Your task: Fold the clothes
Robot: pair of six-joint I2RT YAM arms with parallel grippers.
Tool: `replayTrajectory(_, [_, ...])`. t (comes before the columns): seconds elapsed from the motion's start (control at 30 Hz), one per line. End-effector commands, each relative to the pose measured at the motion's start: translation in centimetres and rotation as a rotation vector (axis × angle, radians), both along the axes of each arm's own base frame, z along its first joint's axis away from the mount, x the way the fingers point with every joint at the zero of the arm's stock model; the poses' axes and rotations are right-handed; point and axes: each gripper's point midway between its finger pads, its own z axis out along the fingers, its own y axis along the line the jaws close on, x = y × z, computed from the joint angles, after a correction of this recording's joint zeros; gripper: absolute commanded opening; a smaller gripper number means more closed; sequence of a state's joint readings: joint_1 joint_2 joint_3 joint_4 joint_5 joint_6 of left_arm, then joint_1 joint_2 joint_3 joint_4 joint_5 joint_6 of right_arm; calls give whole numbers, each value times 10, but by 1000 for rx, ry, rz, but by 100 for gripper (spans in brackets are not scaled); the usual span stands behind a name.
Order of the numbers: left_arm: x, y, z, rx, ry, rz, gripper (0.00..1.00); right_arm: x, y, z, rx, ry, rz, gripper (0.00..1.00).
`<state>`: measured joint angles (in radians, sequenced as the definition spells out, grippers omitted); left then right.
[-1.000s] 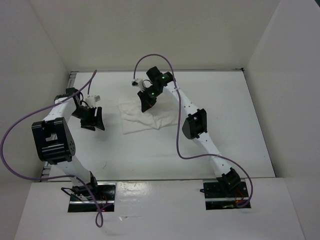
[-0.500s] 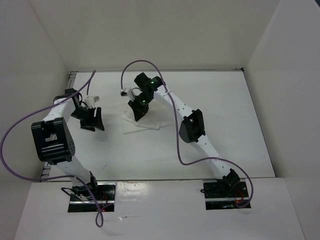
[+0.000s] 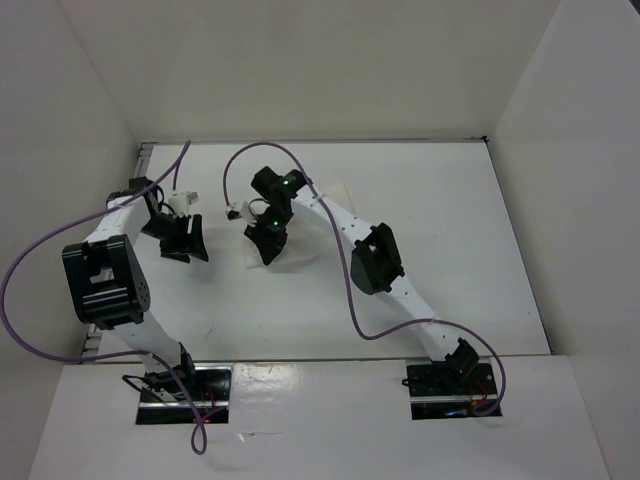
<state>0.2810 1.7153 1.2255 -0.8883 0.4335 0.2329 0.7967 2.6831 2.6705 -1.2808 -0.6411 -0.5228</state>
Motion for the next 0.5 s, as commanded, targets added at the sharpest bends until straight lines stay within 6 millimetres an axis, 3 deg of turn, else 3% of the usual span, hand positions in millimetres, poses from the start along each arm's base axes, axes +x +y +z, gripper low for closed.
replayTrajectory(0.0, [0, -3, -2, -32, 2, -3, 68, -10, 2, 43, 54, -58, 46, 24])
replayTrajectory(0.17, [0, -6, -3, -56, 14, -5, 68, -23, -6, 36, 23, -36, 78, 46])
replayTrajectory(0.37, [4, -8, -2, -76, 15, -7, 68, -28, -11, 39, 26, -29, 95, 52])
replayTrajectory(0.47, [7, -7, 0, -73, 6, -7, 68, -17, -16, 60, 52, -70, 72, 52])
